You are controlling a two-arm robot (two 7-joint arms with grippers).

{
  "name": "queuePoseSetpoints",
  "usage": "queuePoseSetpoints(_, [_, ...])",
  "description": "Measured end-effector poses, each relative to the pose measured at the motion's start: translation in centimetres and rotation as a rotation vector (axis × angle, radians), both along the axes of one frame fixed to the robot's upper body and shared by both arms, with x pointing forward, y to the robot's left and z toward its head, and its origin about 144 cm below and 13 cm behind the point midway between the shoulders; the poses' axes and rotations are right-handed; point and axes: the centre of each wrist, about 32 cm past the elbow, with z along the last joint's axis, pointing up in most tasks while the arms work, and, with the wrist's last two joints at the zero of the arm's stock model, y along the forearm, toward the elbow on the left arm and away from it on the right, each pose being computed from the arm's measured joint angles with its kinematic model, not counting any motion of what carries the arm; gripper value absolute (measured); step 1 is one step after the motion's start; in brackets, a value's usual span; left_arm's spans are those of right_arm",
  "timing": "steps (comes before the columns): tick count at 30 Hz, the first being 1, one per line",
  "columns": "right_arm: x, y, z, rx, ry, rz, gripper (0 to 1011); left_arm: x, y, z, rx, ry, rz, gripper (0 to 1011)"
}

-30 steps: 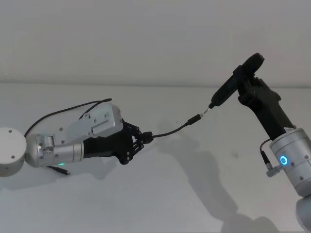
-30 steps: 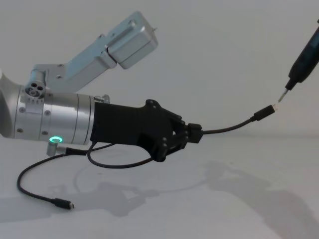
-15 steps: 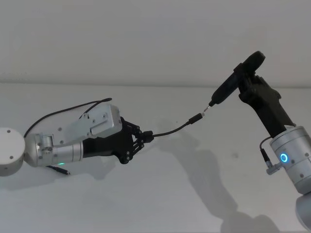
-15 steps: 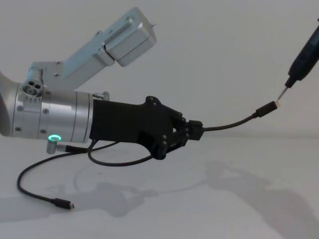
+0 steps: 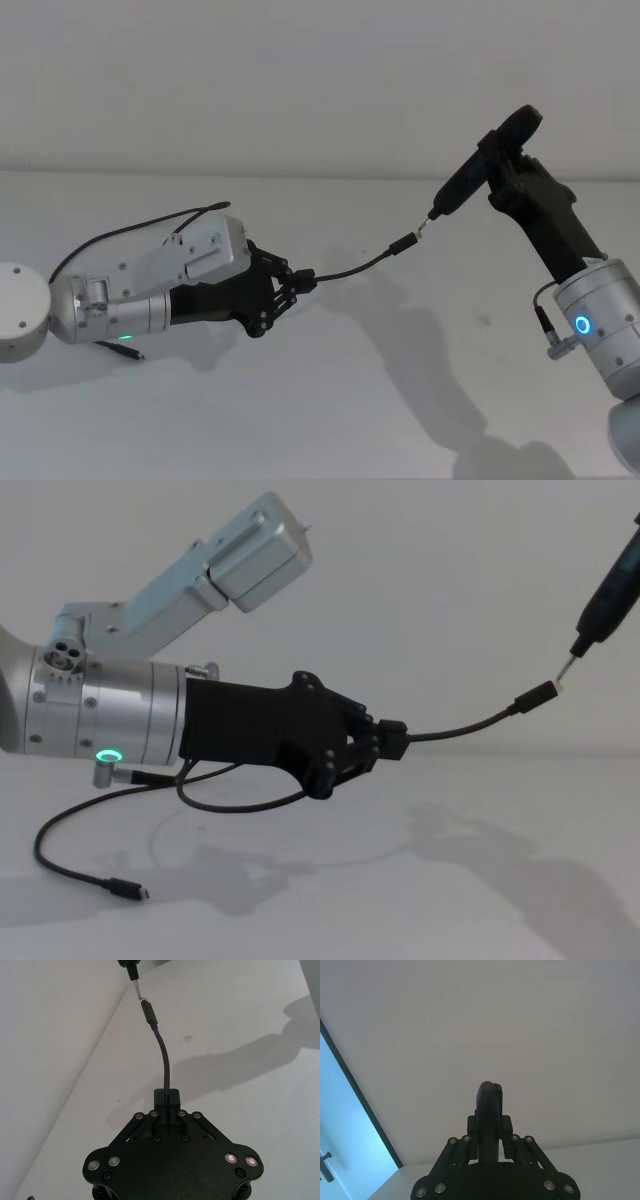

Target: Pick up the data cable with the one hand.

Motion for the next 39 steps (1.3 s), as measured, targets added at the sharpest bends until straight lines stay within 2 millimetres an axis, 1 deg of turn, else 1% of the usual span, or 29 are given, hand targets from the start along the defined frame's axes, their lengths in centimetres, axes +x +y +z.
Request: queuePoseSetpoints(39, [-0.34,0.38,0.18,-0.03,-0.005,-0.002,275,-0.01,0.01,0.02,-0.001,-0.002,-0.001,39])
